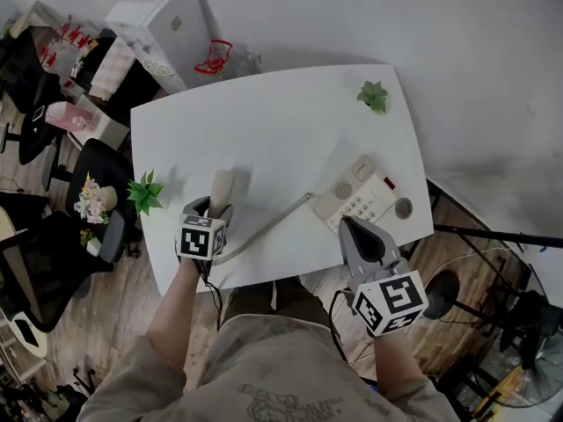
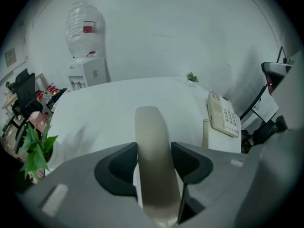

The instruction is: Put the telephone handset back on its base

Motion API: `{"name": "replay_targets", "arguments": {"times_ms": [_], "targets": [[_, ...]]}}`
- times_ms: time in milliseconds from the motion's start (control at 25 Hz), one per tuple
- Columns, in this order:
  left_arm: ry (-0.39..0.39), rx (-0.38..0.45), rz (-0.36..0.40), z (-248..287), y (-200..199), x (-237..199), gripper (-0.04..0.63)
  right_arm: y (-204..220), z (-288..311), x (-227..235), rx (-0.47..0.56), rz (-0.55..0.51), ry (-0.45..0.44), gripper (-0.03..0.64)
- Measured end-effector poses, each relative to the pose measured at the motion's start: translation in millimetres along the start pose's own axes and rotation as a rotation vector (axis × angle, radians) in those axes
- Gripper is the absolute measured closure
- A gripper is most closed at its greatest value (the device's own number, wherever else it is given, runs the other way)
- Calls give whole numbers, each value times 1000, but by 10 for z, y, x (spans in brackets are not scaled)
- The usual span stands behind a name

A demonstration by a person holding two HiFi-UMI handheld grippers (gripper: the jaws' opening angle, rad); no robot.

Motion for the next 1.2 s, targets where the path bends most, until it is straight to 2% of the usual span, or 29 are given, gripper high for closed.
{"name": "replay_targets", "arguments": {"times_ms": [280,680,1200], "targets": [[27,89,62,-359,-423,140,365,-124,-266,130,59,-1,75,588],[63,200,202,-857,-1001,480,367,-309,-670,217,146,-15,163,589],[100,304,237,-1332,-1199,783,370,-226,-1098,360,212,27,270,589]]}}
Point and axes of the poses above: the fingertips, and each gripper's own axes: z forward along the fingers, x to its right, y out of its underside, the point moved 6 cm from there along -z, backward along the fingers, and after that the axes turned 5 degrees about -y, right-handed, at the moved point
